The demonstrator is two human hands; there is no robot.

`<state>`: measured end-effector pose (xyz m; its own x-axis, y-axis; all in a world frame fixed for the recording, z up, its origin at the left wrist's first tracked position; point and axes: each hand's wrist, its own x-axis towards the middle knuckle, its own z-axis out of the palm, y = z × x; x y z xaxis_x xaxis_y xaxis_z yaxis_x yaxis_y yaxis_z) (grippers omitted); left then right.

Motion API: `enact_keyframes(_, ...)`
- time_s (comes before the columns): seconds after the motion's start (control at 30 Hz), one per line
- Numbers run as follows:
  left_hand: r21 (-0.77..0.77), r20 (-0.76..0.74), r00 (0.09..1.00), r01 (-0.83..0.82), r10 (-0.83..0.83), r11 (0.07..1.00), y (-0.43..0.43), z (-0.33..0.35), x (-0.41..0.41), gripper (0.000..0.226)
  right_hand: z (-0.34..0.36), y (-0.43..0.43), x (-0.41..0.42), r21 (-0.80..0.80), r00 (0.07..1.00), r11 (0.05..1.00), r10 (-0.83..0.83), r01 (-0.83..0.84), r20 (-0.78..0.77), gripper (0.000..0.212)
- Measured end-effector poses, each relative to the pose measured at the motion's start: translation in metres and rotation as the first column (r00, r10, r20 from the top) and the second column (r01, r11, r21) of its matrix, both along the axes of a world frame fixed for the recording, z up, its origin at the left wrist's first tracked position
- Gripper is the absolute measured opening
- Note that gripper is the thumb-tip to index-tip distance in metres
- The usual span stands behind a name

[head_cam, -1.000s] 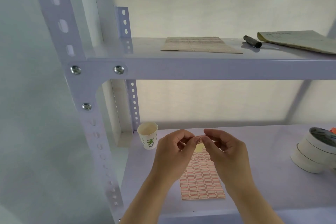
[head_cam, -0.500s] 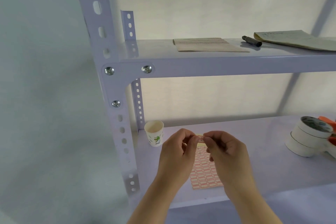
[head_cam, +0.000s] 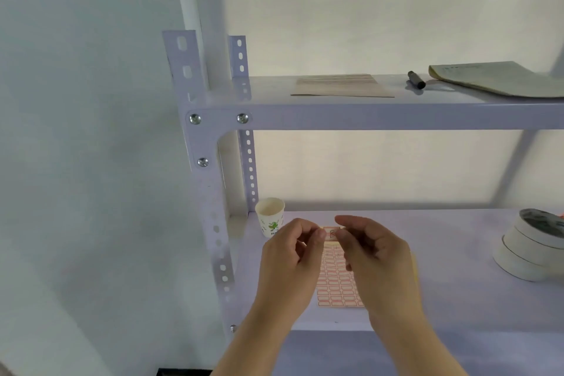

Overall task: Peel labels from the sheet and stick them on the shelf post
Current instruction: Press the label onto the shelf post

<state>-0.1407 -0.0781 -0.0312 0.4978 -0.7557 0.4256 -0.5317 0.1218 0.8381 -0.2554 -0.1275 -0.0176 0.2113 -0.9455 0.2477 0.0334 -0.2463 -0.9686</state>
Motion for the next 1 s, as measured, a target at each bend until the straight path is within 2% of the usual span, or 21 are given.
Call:
enact_keyframes(0.27,-0.022,-0.046,0.991,-0.124,0.123,0.992,0.033,0.014,0.001,0.015,0.001,0.012,0.011,-0.071,0.994,0.993,0.099,-0.096,0.039,0.021)
enact_keyframes(0.53,-0.128,-0.040,0.973,-0.229,0.226,0.965,0.066,0.025,0.032,0.023,0.022,0.044,0.044,-0.164,0.980,0.972,0.183,-0.169,0.075,0.017)
enact_keyframes(0.8,-0.174,0.020,0.961,-0.268,0.275,0.948,0.086,0.042,0.087,0.024,0.038,0.070,0.102,-0.249,0.986,0.961,0.145,-0.120,0.083,0.016)
enact_keyframes(1.0,-0.215,0.073,0.949,-0.286,0.307,0.934,0.079,0.042,0.116,0.015,0.043,0.076,0.131,-0.311,0.999,0.950,-0.014,0.026,0.041,0.015)
